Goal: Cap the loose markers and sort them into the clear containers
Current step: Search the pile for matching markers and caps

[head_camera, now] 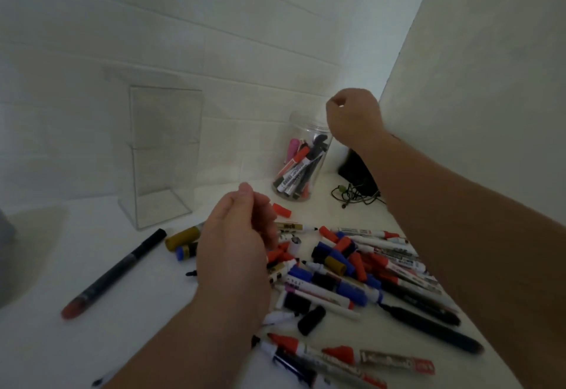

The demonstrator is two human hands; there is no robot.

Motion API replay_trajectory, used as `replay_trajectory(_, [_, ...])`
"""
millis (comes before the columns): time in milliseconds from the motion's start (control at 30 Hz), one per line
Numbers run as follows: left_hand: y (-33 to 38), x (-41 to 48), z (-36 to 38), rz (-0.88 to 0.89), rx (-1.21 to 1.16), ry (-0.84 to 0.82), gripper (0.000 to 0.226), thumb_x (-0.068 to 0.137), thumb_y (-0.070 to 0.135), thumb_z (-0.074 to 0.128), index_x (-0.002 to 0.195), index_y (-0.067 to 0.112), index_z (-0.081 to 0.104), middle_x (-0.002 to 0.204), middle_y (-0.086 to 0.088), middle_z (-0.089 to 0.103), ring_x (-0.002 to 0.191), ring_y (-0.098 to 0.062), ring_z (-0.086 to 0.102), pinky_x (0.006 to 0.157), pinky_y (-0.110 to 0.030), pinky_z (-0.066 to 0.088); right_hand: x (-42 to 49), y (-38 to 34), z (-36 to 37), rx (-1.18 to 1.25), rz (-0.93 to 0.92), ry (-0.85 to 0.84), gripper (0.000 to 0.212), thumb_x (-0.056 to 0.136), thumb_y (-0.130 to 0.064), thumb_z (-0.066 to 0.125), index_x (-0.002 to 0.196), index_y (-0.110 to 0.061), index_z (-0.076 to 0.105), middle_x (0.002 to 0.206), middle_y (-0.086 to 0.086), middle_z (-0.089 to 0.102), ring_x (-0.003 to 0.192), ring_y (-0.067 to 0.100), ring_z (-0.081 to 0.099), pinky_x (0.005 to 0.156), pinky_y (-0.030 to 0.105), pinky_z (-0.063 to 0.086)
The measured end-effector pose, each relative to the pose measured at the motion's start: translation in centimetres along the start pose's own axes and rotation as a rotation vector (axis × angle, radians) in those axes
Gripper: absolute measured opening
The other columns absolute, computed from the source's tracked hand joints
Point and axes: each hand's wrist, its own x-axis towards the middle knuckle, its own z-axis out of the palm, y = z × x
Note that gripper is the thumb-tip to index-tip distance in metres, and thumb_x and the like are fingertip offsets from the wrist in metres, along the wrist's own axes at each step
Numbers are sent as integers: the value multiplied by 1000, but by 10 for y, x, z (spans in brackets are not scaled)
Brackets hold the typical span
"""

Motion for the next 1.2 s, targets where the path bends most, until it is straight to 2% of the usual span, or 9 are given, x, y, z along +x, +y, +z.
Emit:
replay_trajectory(167, [-6,-5,0,68,143,-112,53,102,36,54,51,23,57,57,-4,46,51,-16,38,50,-29,39,-77,30,-46,121,-27,-51,17,94,-26,61,93,-15,74,85,-5,70,75,7,63,69,20,51])
replay_trajectory(367, [-16,-26,6,139,329,-319,47,101,31,54,56,17,52,53,-6,41,49,-21,34,47,-30,33,-156,91,-101,-112,4,-577,3,86,-26,73,86,-28,75,77,-19,67,70,-5,61,66,17,45])
replay_trajectory(467, [-22,-33,6,193,461,-361,46,102,36,52,60,17,55,53,-5,44,50,-23,36,51,-33,31,-182,105,-115,-168,13,-710,5,83,-35,76,88,-32,76,78,-22,65,69,-9,59,57,4,38])
replay_trajectory(633, [-23,-36,5,302,575,-369,46,102,38,52,61,15,56,51,-4,46,49,-23,36,50,-31,32,-197,108,-119,-222,0,-937,18,81,-44,78,96,-36,70,91,-19,61,82,0,57,63,15,40])
replay_trajectory(767, [-17,-39,4,486,839,-332,47,101,40,53,64,11,57,48,-3,48,43,-11,40,43,-20,34,-200,106,-109,-289,-16,-1064,17,83,-44,76,95,-35,67,93,-17,60,83,1,57,66,16,41])
replay_trajectory(867, [-9,-38,5,492,1268,-474,31,94,44,58,67,28,64,57,13,58,52,-1,50,51,-12,35,-201,101,-110,-308,-41,-1105,11,85,-42,73,91,-35,68,90,-14,64,81,2,59,66,14,43])
replay_trajectory(967, [-10,-40,7,404,1752,-688,3,90,49,61,88,50,58,82,28,57,81,15,51,61,-10,36,-201,101,-118,-299,-77,-1059,9,82,-42,74,83,-37,66,82,-15,64,73,0,59,59,14,38])
replay_trajectory(1067, [-16,-40,3,387,1890,-768,22,88,51,66,109,50,61,92,28,55,83,8,52,71,-11,43,-199,106,-126,-161,-74,-936,11,74,-38,78,77,-37,67,71,-17,65,62,-5,61,52,13,42])
replay_trajectory(1200, [-19,-40,6,392,1998,-797,28,90,49,63,118,49,58,95,28,51,83,6,49,72,-10,40,-201,106,-127,12,-91,-830,11,69,-35,76,75,-34,66,70,-27,64,59,-6,60,48,11,42])
